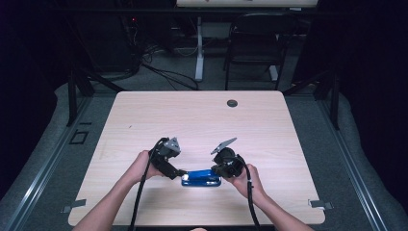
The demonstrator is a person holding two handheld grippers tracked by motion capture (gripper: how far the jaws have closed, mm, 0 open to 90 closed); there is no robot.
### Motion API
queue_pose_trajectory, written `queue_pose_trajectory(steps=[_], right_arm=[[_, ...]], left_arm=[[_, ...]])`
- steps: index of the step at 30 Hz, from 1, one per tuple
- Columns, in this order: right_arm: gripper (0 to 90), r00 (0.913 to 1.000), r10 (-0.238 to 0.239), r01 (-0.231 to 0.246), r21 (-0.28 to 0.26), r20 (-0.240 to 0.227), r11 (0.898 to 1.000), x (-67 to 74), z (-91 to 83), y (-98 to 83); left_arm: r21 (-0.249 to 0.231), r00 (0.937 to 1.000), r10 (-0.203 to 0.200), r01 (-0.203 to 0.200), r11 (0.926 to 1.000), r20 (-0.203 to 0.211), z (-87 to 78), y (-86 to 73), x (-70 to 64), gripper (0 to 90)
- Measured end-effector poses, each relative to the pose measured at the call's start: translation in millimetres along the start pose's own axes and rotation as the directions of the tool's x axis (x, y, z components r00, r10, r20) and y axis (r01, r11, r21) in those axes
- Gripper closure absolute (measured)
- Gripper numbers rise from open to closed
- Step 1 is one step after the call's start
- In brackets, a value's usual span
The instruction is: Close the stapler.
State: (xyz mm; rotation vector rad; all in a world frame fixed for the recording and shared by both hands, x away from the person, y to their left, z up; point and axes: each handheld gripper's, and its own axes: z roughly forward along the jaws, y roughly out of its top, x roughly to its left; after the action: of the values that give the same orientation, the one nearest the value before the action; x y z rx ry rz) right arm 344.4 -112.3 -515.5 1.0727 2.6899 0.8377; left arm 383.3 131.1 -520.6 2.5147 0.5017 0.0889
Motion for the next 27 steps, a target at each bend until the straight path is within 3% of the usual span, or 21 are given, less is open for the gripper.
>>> queue_pose_trajectory(steps=[6, 9, 14, 17, 20, 23, 27], right_arm=[[75.4, 0.9997, 0.013, -0.011, -0.098, 0.02, 0.995, -11.8, -16.4, 3.2], [63.4, 0.9986, 0.041, -0.037, -0.104, 0.032, 0.994, -21.5, -22.7, 2.9], [38.3, 0.9952, 0.043, -0.034, -0.097, 0.088, 0.995, -38.0, -30.4, 0.5], [28.5, 0.991, 0.048, -0.035, -0.1, 0.125, 0.994, -50.0, -36.5, -3.0], [21.1, 0.9871, 0.062, -0.044, -0.121, 0.148, 0.992, -61.1, -41.5, -6.5], [13.7, 0.9729, 0.071, -0.043, -0.127, 0.22, 0.991, -72.3, -49.0, -9.1], [5.0, 0.9678, 0.111, -0.081, -0.139, 0.226, 0.987, -88.0, -52.5, -14.4]], left_arm=[[-0.019, 0.9994, -0.024, 0.023, 0.9995, -0.024, -4.1, -3.8, 5.1, 15.3], [-0.028, 0.998, -0.05, 0.049, 0.9984, -0.038, -5.3, -7.1, 8.2, 14.3], [-0.031, 0.9938, -0.088, 0.086, 0.9958, -0.068, -6.9, -13.1, 15.2, 10.2], [-0.039, 0.989, -0.118, 0.115, 0.9926, -0.089, -8.0, -17.6, 20.4, 7.2], [-0.051, 0.9801, -0.161, 0.155, 0.9865, -0.117, -9.4, -23.1, 27.3, 4.2], [-0.059, 0.9665, -0.21, 0.203, 0.9773, -0.147, -10.9, -29.7, 36.5, 1.2], [-0.071, 0.9518, -0.255, 0.246, 0.9666, -0.171, -11.8, -37.2, 46.6, 0.3]])
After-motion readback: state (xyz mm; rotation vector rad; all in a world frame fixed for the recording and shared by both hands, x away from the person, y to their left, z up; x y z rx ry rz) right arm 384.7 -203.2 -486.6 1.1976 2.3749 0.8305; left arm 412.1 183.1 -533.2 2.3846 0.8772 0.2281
